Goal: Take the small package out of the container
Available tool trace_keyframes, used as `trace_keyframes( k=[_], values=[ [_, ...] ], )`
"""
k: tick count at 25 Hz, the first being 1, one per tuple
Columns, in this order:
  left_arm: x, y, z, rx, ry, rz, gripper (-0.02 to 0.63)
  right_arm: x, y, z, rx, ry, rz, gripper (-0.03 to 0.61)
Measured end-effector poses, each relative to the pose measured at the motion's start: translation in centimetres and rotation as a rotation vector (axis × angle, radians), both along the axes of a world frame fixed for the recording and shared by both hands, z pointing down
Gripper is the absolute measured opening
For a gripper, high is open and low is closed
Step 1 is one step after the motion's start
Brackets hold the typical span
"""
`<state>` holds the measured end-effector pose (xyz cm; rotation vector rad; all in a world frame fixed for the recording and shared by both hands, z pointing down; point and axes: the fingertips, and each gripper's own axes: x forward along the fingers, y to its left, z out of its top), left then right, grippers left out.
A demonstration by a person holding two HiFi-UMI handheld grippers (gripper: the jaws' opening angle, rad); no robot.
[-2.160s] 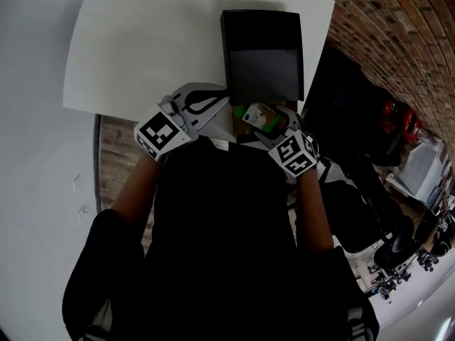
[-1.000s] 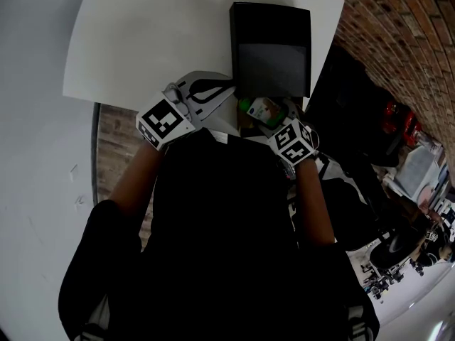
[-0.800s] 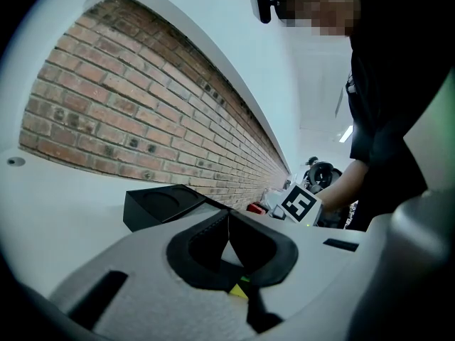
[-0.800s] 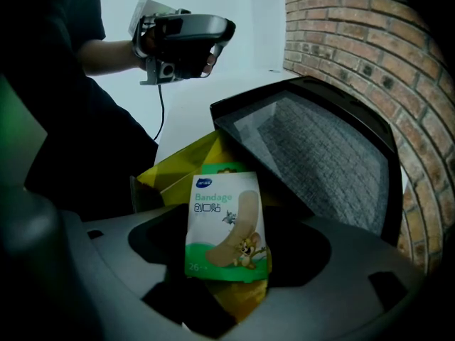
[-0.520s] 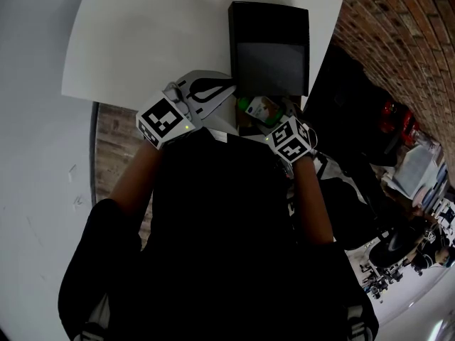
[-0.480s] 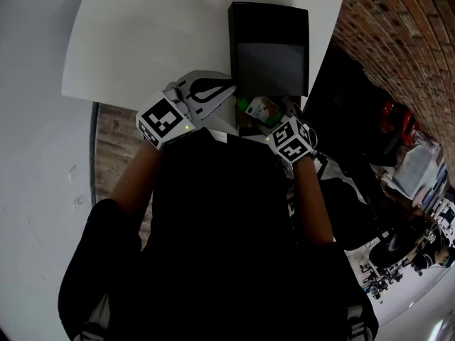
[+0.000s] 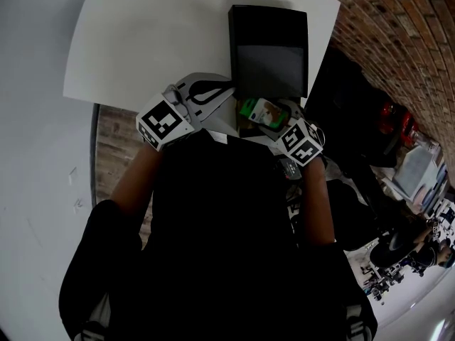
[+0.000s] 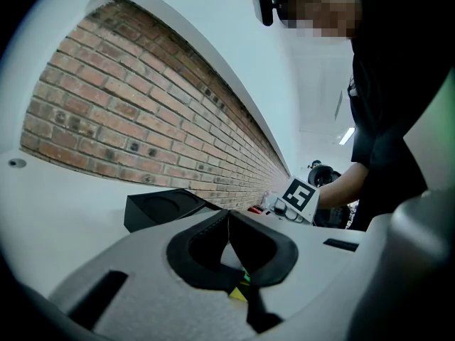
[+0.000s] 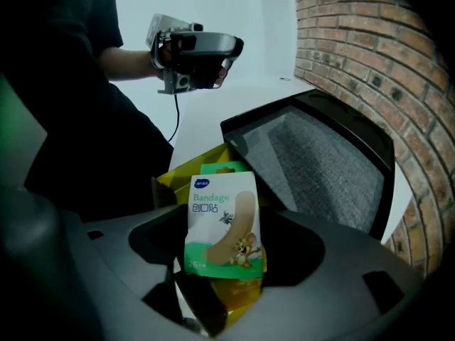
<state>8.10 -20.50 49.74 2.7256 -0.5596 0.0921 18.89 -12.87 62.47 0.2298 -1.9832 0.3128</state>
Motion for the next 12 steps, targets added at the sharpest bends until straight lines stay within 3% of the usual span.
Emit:
trace_keyframes(
  k=[12],
  values=[
    [0.3, -0.3, -1.1, 0.027, 0.000, 0.019, 0.015, 0.1, 0.1, -4.0, 0.003, -0.081, -0.047, 0.319]
  ],
)
